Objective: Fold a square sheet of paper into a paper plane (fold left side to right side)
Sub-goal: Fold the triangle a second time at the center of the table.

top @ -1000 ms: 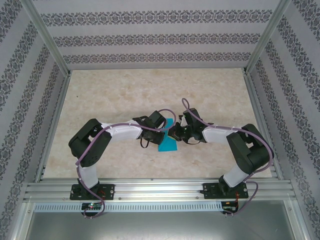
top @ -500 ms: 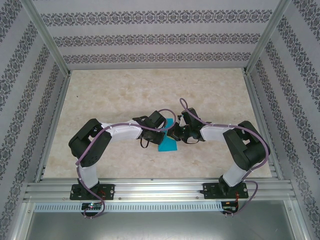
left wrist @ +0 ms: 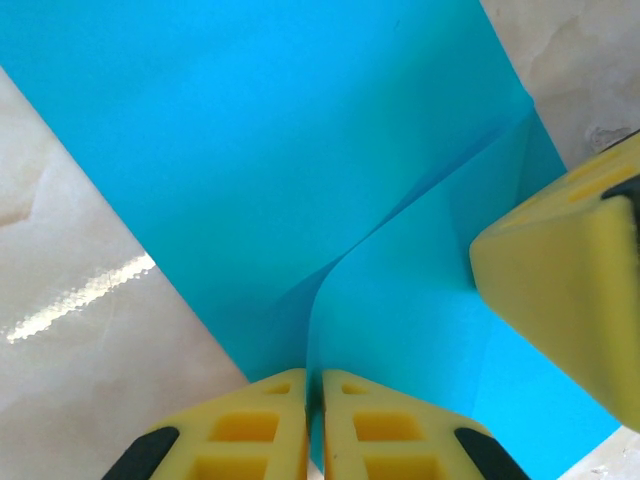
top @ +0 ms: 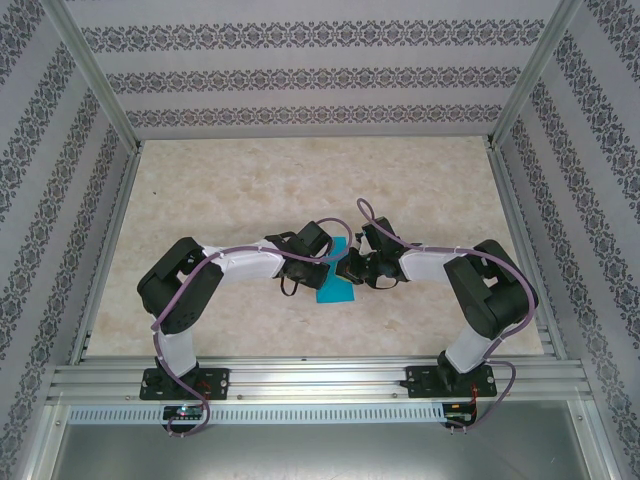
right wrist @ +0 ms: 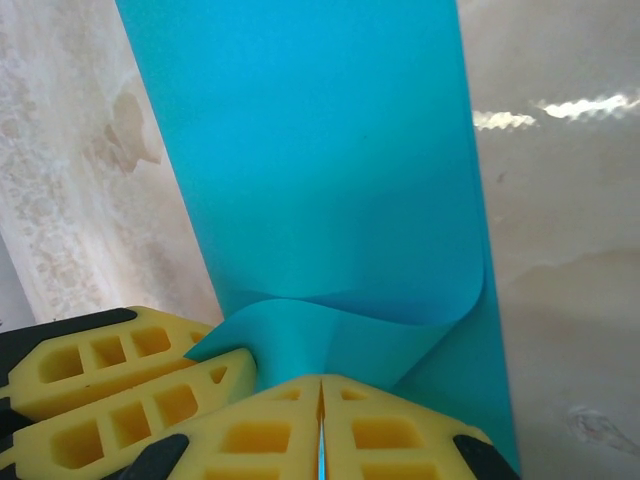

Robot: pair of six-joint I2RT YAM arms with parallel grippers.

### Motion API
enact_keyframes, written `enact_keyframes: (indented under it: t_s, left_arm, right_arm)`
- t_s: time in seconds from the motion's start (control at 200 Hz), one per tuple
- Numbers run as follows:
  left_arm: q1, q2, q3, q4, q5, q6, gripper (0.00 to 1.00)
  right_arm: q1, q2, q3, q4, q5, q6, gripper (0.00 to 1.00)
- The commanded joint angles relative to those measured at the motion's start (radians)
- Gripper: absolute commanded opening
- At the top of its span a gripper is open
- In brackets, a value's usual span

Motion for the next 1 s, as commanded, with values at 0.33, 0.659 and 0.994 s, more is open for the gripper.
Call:
enact_keyframes:
  t_s: [0.33, 0.659, 0.994]
  left_arm:
    - [0.013, 0.031, -0.009, 0.007, 0.010, -0.004, 0.12]
    - [0.013, 0.013, 0.004, -0.010, 0.000, -0.005, 0.15]
    - [0.013, -0.097, 0.035, -0.063, -0.033, -0.019, 0.31]
  right_arm:
    - [0.011, 0.037, 0.012, -0.041, 0.046, -0.044, 0.10]
    - [0.009, 0.040, -0.010, -0.071, 0.069, -0.055, 0.10]
    - [0.009, 0.051, -0.020, -0.071, 0.071, -0.055, 0.10]
